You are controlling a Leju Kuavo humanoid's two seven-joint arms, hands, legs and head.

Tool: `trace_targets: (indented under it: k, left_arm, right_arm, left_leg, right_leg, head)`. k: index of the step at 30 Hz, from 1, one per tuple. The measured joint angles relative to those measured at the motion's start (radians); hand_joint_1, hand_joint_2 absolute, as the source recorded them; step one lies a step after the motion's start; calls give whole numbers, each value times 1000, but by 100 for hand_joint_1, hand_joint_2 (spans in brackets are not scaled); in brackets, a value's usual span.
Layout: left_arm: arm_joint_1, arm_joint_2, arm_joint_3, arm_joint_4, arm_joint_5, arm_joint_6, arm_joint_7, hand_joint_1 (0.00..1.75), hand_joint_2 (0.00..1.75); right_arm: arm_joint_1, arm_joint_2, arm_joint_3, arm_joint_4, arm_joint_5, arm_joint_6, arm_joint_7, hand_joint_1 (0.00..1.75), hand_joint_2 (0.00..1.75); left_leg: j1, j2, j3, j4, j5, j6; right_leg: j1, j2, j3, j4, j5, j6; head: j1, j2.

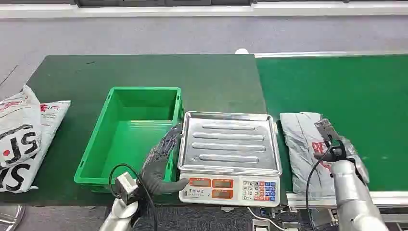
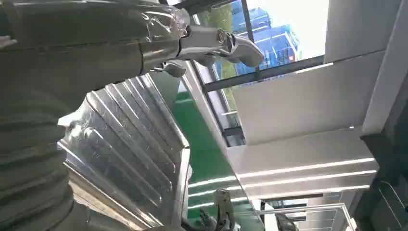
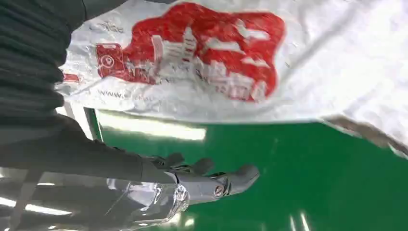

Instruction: Moved the parcel from conveyor to table for the left to box.

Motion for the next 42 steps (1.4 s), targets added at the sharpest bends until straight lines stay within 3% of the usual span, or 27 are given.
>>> trace_targets:
  k: [9,10,16,28,35,42]
  left_arm:
    - [2,1,0,0,17,21,5,0,175]
    - [2,1,0,0,17,23,5,0,175]
    - [2,2,0,8,17,30,4,0,175]
    - [3,10,0,6,20,45,3,0,175]
    - [27,17,0,-30,35,57,7,0,175]
    - [53,26,0,-66,35,59,7,0,175]
  right_arm:
    - [6,-6,75,83,71,41,100,0,175]
    - [7,-6,82,86,74,50,97,175,175]
    - [18,-5,116,99,53,117,25,175,175]
    - [18,-5,150,101,4,113,-33,175,175]
    - [27,4,166,81,-81,-3,-90,175,175]
    - [35,17,168,38,-108,-27,-101,175,175]
  left_leg:
    - [0,0,0,0,0,0]
    - [0,0,0,0,0,0]
    - [0,0,0,0,0,0]
    - [0,1,2,0,0,0]
    - [0,0,1,0,0,0]
    - [0,0,1,0,0,0]
  right_leg:
    - [0,0,0,0,0,0]
    - [0,0,0,0,0,0]
    - [0,0,0,0,0,0]
    - [0,1,2,0,0,0]
    - [0,0,2,0,0,0]
    - [0,0,2,0,0,0]
  head:
    - [0,0]
    - [0,0]
    - [0,0]
    - [0,0]
    - [0,0]
    - [0,0]
